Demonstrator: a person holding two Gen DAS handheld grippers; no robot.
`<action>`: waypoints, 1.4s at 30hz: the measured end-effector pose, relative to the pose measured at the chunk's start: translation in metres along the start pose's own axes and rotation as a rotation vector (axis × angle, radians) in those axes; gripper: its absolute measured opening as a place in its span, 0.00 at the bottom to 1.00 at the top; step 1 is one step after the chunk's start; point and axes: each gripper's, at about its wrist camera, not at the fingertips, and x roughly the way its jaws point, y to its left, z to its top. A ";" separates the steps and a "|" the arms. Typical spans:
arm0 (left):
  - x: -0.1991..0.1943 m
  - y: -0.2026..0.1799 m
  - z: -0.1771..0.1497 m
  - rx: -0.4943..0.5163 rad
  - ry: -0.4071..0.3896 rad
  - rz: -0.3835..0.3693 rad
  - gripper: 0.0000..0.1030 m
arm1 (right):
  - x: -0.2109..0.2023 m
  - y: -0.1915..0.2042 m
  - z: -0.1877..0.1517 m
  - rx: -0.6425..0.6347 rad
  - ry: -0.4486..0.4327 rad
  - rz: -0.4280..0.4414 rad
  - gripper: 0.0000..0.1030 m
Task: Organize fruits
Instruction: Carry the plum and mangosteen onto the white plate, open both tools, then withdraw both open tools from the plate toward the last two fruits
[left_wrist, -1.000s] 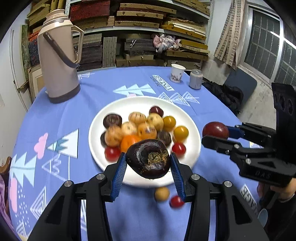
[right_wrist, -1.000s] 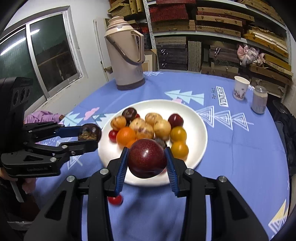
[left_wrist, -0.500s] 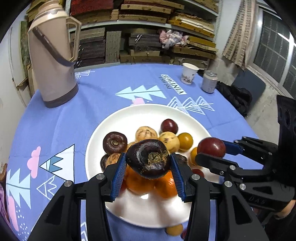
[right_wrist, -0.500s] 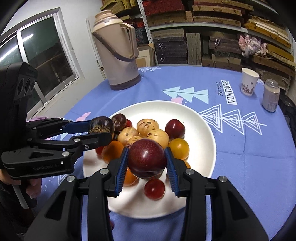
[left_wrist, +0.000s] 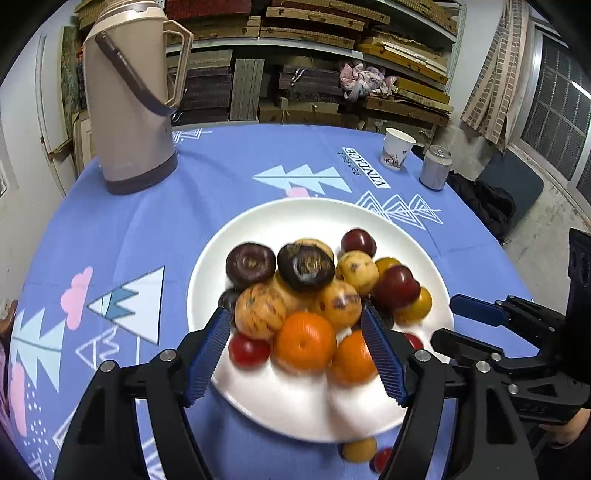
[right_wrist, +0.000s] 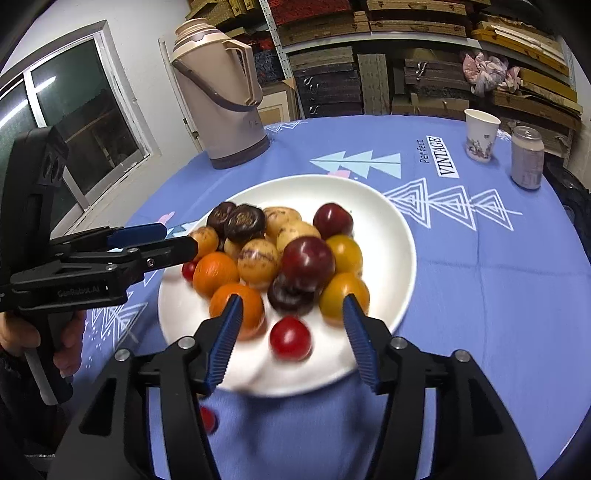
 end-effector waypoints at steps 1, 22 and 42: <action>-0.002 0.000 -0.004 -0.005 0.001 -0.001 0.72 | -0.002 0.002 -0.003 -0.002 0.002 0.001 0.54; -0.037 0.002 -0.069 -0.049 0.037 0.001 0.84 | -0.024 0.052 -0.065 -0.087 0.072 0.018 0.85; -0.045 0.027 -0.108 -0.093 0.083 0.024 0.89 | 0.023 0.098 -0.086 -0.185 0.191 0.003 0.42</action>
